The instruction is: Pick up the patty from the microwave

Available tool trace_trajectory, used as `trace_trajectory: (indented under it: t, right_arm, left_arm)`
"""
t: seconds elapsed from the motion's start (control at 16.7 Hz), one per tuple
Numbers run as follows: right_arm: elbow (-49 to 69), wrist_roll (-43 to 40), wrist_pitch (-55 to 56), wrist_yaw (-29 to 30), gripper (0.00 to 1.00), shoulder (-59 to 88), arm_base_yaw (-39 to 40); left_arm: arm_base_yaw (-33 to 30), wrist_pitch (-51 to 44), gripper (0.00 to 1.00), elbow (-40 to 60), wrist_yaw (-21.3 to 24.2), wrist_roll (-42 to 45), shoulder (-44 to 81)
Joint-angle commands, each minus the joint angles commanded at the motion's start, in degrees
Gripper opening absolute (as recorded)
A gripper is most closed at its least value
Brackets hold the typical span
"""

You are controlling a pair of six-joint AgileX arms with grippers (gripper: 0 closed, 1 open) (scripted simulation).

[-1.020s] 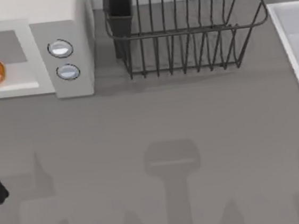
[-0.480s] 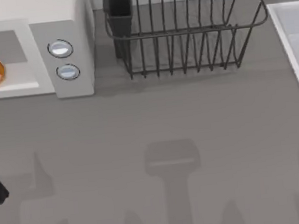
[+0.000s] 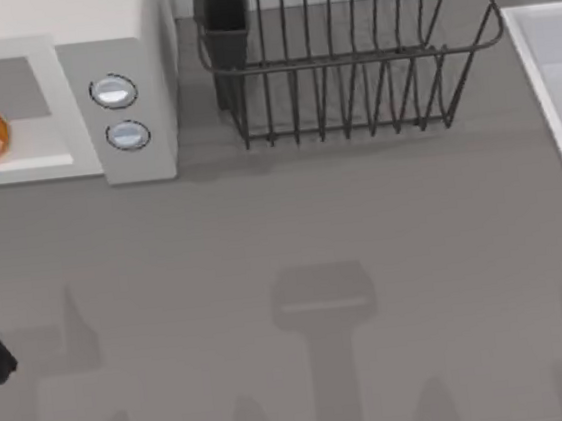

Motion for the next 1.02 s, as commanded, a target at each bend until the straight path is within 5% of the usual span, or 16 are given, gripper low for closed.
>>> trace_trajectory:
  t: [0.54, 1.02]
  right_arm:
    - [0.0, 0.0, 0.0, 0.0, 1.00, 0.0, 0.0]
    - [0.0, 0.0, 0.0, 0.0, 1.00, 0.0, 0.0]
  left_arm:
    - [0.2, 1.6, 1.00, 1.2, 0.2, 0.1, 3.3]
    - [1.9, 16.3, 1.00, 12.7, 2.3, 1.0, 33.8]
